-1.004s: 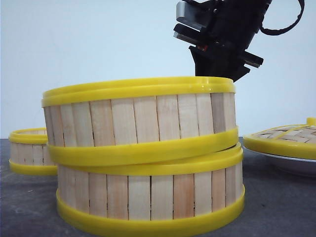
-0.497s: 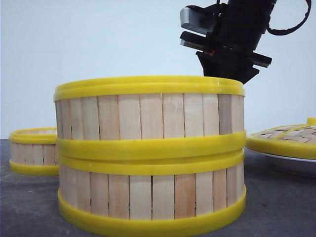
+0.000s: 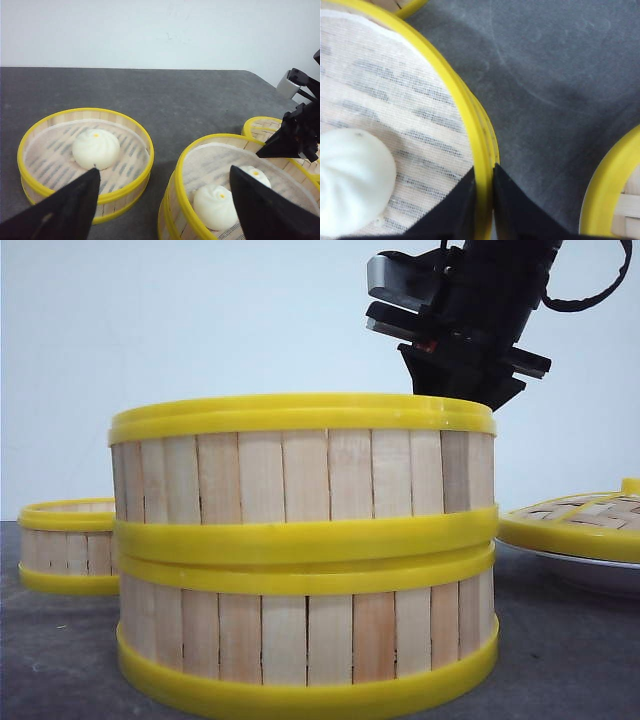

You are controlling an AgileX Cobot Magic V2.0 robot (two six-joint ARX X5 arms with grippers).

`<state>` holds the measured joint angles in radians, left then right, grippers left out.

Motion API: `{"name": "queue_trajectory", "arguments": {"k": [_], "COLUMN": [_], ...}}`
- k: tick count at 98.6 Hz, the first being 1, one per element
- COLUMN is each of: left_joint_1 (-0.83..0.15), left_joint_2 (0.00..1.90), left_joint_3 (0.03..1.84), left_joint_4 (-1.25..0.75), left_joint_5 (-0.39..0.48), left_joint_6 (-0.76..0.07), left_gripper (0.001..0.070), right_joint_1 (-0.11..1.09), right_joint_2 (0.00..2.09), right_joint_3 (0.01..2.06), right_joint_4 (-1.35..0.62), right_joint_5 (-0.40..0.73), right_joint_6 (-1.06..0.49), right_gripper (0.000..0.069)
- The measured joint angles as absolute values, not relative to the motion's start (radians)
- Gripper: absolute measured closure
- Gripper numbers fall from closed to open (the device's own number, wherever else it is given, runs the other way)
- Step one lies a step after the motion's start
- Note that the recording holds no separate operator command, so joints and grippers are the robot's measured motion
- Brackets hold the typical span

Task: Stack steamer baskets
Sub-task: 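Lower the basket onto the nearest basket, open the right gripper, withdraw, then reach the left gripper to the one-bun basket and grasp its rim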

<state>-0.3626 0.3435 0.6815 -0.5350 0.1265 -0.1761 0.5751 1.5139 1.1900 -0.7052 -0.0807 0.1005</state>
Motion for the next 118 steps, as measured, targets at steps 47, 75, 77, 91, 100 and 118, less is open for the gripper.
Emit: {"name": "queue_trajectory", "arguments": {"k": [47, 75, 77, 91, 100, 118], "left_joint_1": [-0.363, -0.363, -0.363, -0.363, -0.363, -0.355], "left_joint_2": [0.344, 0.344, 0.344, 0.365, 0.404, 0.533], "left_joint_3": [0.682, 0.682, 0.682, 0.682, 0.682, 0.682], "left_joint_4": [-0.535, -0.554, -0.549, -0.514, -0.471, -0.378], "left_joint_5": [0.12, 0.072, -0.004, -0.033, -0.062, -0.123], "left_joint_6": [-0.174, -0.167, -0.167, -0.166, -0.165, -0.164], "left_gripper": [0.0206, 0.0206, 0.0262, 0.0307, 0.0309, 0.0274], "right_joint_1": [0.574, 0.576, 0.583, 0.607, 0.623, 0.635], "right_joint_2": [1.478, 1.206, 0.994, 0.86, 0.797, 0.718], "right_joint_3": [1.19, 1.191, 1.19, 1.191, 1.191, 1.191], "right_joint_4": [-0.706, -0.745, -0.789, -0.813, -0.833, -0.882], "right_joint_5": [-0.075, -0.077, -0.067, -0.015, -0.002, 0.001], "right_joint_6": [0.101, 0.136, 0.15, 0.159, 0.164, 0.165], "right_gripper": [0.0304, 0.0304, 0.0304, 0.0304, 0.0304, 0.0304]}}
